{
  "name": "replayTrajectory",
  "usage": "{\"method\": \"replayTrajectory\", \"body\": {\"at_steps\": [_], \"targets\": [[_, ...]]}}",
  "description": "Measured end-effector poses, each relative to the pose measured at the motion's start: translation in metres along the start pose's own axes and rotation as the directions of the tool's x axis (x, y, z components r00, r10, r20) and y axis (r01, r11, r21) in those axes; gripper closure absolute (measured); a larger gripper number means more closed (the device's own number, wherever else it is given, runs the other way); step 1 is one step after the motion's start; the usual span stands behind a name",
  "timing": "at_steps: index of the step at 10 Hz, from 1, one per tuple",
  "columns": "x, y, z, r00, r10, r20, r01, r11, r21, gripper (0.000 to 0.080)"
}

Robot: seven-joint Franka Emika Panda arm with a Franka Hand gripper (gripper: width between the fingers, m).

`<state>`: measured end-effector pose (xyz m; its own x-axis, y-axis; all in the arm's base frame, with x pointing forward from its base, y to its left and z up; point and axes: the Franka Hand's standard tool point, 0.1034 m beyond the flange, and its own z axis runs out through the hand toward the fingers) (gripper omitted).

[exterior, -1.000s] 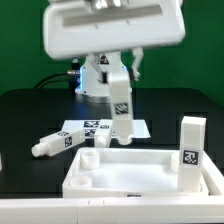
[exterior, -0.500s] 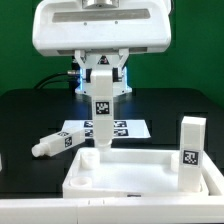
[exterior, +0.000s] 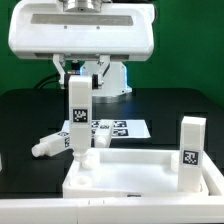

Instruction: Assemble desk

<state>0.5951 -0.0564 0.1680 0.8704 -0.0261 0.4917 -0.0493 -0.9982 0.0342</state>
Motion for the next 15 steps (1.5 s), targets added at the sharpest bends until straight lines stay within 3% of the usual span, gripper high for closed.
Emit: {"method": "replayTrajectory", "body": {"at_steps": [4, 10, 15], "targets": [[0.005, 0.003, 0.015, 1.000, 0.001, 0.009, -0.001, 1.000, -0.005, 0.0512], [-0.008, 0.001, 0.030, 0.999, -0.002, 0.035, 0.002, 1.000, -0.009, 0.0512], [-0.004, 0.000, 0.033, 1.000, -0.010, -0.001, 0.010, 1.000, -0.028, 0.0512]]}}
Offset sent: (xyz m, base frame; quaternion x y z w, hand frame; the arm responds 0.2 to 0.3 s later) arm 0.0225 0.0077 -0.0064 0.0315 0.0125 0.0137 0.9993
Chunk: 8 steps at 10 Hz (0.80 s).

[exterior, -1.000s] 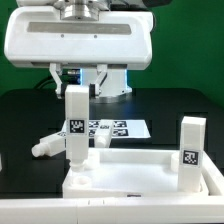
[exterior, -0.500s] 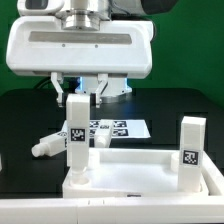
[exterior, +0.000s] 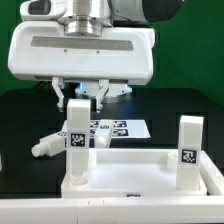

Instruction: Assemble desk

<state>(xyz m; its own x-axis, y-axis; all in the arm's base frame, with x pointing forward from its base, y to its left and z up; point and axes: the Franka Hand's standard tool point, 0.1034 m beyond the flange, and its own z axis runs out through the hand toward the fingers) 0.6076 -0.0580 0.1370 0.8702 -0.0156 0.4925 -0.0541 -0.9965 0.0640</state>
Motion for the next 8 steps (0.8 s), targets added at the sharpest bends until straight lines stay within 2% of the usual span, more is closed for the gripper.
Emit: {"method": "replayTrajectory", "body": {"at_steps": [6, 8], "targets": [[-0.013, 0.000, 0.010, 1.000, -0.004, 0.019, 0.004, 1.000, -0.008, 0.0512], [-0.013, 0.000, 0.010, 1.000, -0.004, 0.019, 0.004, 1.000, -0.008, 0.0512]]}}
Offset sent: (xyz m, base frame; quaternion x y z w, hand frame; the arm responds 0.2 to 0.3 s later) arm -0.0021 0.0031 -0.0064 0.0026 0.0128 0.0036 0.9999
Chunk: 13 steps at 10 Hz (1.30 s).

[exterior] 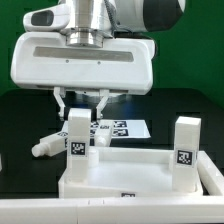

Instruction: Assemble desk

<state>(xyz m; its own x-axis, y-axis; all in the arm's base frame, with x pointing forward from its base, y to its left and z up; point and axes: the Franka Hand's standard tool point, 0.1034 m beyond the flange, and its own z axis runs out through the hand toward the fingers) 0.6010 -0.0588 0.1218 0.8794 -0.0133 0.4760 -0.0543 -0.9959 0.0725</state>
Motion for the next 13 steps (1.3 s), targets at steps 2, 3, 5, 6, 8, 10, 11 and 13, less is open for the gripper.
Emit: {"method": "replayTrajectory", "body": {"at_steps": [2, 3, 5, 6, 8, 10, 11, 13], "targets": [[0.000, 0.000, 0.000, 1.000, 0.000, 0.000, 0.000, 1.000, 0.000, 0.0401], [0.000, 0.000, 0.000, 1.000, 0.000, 0.000, 0.000, 1.000, 0.000, 0.0266], [-0.004, 0.004, 0.000, 0.998, 0.023, 0.066, -0.025, 0.999, 0.031, 0.0156], [0.000, 0.010, -0.003, 0.994, 0.042, 0.102, -0.048, 0.998, 0.052, 0.0156], [-0.003, 0.006, -0.003, 0.951, 0.120, 0.285, -0.161, 0.979, 0.127, 0.0151], [-0.001, -0.001, -0.004, 0.900, 0.133, 0.414, -0.215, 0.964, 0.159, 0.0150], [-0.006, -0.007, -0.002, 0.869, 0.128, 0.479, -0.231, 0.960, 0.161, 0.0150], [-0.001, -0.003, 0.008, 0.886, 0.099, 0.453, -0.183, 0.972, 0.146, 0.0150]]}}
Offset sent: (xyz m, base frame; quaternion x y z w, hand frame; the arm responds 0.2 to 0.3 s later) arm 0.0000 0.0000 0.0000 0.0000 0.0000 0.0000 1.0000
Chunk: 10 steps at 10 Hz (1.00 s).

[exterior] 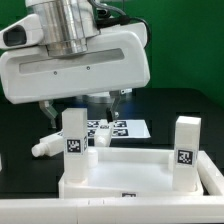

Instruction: Assemble desk

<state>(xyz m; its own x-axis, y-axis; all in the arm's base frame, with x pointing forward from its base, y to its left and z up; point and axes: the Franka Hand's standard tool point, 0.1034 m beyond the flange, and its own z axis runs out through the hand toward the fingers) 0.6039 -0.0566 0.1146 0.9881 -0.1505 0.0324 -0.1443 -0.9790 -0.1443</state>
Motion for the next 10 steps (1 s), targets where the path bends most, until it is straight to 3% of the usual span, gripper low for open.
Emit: {"method": "replayTrajectory", "body": {"at_steps": [2, 3, 6, 8, 10], "targets": [[0.0037, 0.0073, 0.0007, 0.998, -0.027, -0.048, 0.025, 0.999, -0.044, 0.0150], [0.0029, 0.0070, 0.0014, 0.999, -0.014, -0.045, 0.013, 0.999, -0.042, 0.0150], [0.0031, 0.0070, 0.0015, 0.997, 0.066, -0.050, -0.068, 0.997, -0.037, 0.0511], [0.0031, 0.0060, 0.0022, 0.976, 0.209, -0.054, -0.211, 0.977, -0.029, 0.0511], [0.0079, 0.0037, 0.0032, 0.893, 0.446, -0.063, -0.447, 0.894, -0.011, 0.0511]]}}
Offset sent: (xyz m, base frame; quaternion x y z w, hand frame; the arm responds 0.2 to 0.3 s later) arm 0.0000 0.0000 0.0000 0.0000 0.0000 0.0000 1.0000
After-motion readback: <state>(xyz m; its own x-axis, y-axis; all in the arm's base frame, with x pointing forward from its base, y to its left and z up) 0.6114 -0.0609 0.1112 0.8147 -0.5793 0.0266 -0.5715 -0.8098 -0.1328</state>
